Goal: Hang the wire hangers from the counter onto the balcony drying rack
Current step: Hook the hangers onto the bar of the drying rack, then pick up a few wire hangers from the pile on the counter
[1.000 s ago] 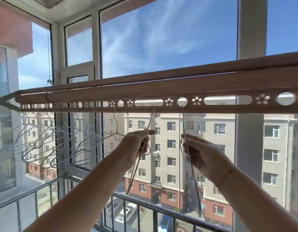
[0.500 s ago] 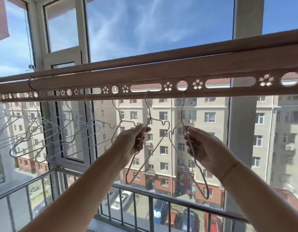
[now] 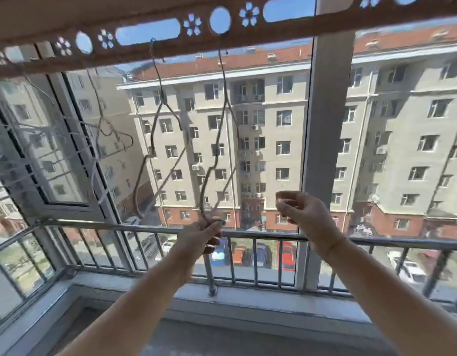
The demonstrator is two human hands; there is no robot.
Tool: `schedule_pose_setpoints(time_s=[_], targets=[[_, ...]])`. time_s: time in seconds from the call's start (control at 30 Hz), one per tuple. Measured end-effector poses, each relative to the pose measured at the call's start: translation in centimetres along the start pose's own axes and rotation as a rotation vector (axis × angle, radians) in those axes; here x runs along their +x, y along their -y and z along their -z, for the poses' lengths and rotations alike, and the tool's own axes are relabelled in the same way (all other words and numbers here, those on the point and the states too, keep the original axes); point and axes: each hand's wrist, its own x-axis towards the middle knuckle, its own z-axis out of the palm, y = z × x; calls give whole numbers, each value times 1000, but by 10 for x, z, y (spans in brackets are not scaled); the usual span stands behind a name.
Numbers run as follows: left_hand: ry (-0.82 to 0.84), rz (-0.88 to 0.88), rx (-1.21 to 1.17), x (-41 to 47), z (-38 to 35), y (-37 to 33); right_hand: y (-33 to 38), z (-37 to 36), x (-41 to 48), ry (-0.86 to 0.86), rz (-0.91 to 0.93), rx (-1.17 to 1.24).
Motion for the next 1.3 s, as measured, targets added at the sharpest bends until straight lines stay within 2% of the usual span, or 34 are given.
schedule_pose_setpoints(time_s=[0.2,0.37,0.73,1.1,1.3], targets=[[229,-135,203,-14,-95,38,-50,74,-36,-45,16,-285],[361,-246,403,-27,-186,48,-79,165,-80,-136,-66,-434],[657,-331,439,-110,-431,55,-103,400,-230,-368,-340,-573],[892,-305,403,-200,-643,54,-86,597,-375,-651,-443,-609],[1022,-367,429,-225,-751,40,-76,677,-433,-894,-467,-607]])
